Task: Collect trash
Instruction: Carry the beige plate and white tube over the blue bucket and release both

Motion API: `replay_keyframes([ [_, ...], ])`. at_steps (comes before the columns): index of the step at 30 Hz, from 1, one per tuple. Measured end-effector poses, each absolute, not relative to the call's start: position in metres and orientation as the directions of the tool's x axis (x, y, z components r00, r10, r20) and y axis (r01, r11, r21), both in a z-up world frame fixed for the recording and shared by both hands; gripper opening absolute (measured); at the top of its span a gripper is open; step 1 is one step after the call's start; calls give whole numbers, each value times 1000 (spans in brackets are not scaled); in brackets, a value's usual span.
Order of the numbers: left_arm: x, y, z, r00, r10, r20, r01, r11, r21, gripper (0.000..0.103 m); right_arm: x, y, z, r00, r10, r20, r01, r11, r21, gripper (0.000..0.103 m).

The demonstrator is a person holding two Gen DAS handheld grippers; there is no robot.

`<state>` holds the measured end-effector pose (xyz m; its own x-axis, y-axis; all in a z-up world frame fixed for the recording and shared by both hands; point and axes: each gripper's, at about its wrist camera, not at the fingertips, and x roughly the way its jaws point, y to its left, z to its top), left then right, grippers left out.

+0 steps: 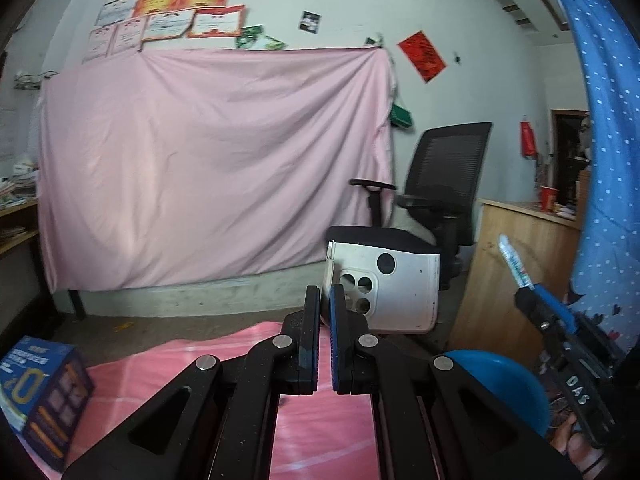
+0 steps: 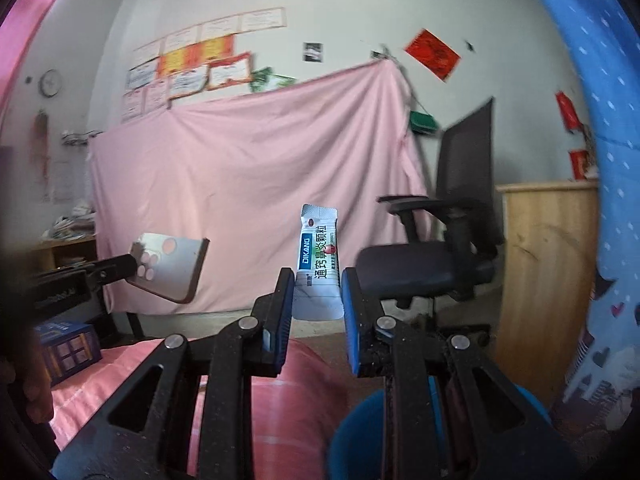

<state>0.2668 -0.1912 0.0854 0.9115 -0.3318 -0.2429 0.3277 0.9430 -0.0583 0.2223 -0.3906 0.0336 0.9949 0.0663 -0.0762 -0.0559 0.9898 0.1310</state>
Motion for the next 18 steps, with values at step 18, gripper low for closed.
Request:
replay_keyframes([
  [18, 296, -321, 40, 759, -481, -438, 487, 867, -107, 3, 230, -496, -13, 931, -82, -357, 193, 937, 290, 51],
])
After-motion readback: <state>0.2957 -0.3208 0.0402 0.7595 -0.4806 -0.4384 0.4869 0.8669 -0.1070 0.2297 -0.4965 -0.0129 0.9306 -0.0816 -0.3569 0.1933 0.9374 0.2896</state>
